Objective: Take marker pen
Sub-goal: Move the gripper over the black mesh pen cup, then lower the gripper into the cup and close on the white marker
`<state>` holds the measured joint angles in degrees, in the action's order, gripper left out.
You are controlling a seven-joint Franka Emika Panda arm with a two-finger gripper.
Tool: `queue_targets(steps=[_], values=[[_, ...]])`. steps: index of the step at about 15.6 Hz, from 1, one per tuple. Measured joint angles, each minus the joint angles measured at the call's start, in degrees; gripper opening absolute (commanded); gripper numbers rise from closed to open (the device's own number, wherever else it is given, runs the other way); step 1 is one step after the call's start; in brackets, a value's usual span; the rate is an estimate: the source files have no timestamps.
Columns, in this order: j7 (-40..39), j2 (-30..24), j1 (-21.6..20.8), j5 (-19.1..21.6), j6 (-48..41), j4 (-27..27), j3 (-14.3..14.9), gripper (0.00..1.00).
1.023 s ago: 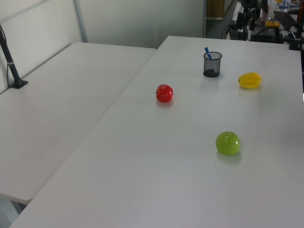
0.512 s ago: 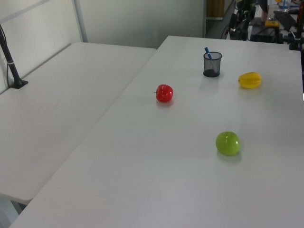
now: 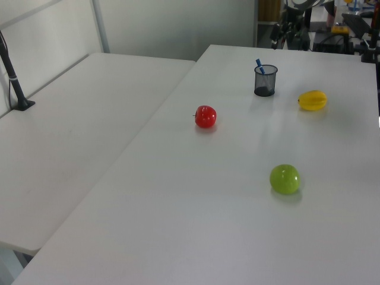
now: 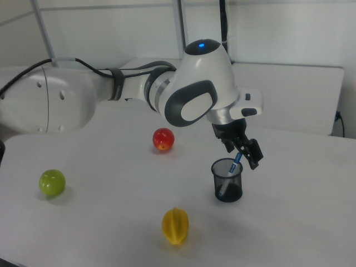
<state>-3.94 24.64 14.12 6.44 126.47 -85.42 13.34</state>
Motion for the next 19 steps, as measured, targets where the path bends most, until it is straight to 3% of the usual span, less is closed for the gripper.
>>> queue_targets(steps=[7,13,19], values=[[2.5,3.3,0.0,0.2,3.8,1.9,-2.4,1.0],[2.8,5.5,0.0,0.2,3.8,4.2,-2.6,0.87],[4.1,6.3,-0.2,0.2,3.8,4.6,-2.9,0.84]])
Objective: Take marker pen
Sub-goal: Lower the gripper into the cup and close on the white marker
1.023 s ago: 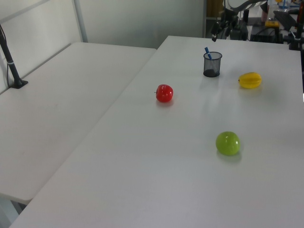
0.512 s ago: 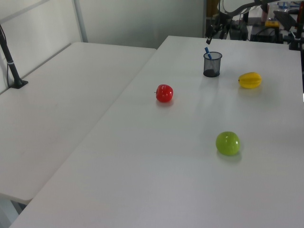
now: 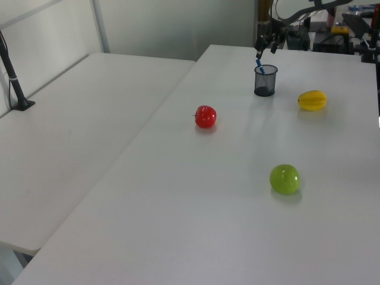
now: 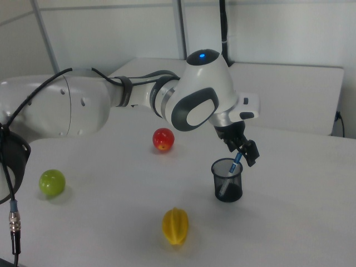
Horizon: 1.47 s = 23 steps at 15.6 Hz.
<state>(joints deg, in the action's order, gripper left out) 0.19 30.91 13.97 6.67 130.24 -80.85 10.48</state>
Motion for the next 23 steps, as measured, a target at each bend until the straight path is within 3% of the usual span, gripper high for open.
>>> queue_targets(steps=[4,7,13,20,23], values=[[1.1,0.5,-0.1,0.0,0.0,0.0,-0.5,0.82],[2.2,0.7,-0.1,0.0,0.0,0.1,-0.8,0.71],[2.6,1.5,-0.2,0.0,0.8,0.4,-1.3,0.59],[2.8,1.6,-0.3,0.0,1.2,0.5,-1.3,0.23],[2.8,1.6,-0.4,-0.6,1.2,0.6,-1.3,0.17]])
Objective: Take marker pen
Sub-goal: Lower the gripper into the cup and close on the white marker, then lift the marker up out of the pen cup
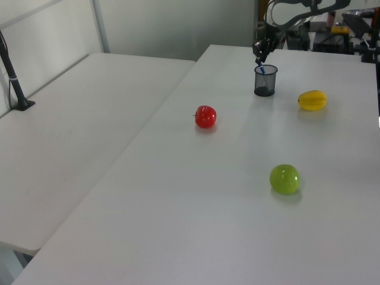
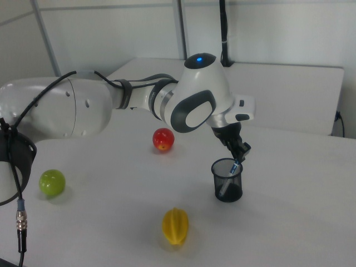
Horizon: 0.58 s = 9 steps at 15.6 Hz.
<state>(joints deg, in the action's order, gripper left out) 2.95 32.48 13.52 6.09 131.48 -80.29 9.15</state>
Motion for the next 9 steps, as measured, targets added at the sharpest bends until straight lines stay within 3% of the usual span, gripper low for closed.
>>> queue_targets(steps=[5,9], values=[[0.0,0.0,-0.1,-0.4,0.1,0.0,0.0,0.09],[0.0,0.0,-0.1,-0.4,0.1,0.2,0.0,0.09]])
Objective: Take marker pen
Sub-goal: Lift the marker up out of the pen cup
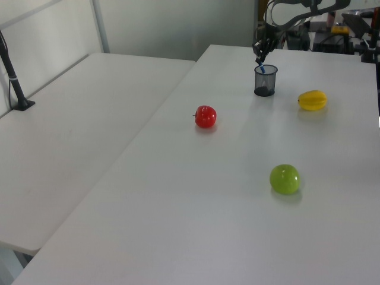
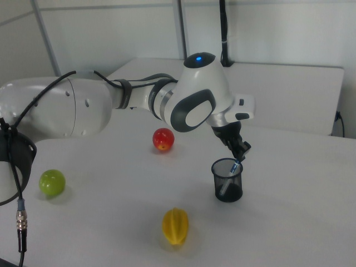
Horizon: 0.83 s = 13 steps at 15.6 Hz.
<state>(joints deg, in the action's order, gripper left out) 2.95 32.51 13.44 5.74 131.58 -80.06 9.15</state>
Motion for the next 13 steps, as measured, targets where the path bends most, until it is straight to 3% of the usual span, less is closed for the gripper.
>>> queue_targets(steps=[6,13], values=[[0.4,-1.2,0.3,0.0,0.0,1.8,0.1,0.09],[1.0,-9.3,0.7,3.3,-0.3,1.5,0.4,0.09]])
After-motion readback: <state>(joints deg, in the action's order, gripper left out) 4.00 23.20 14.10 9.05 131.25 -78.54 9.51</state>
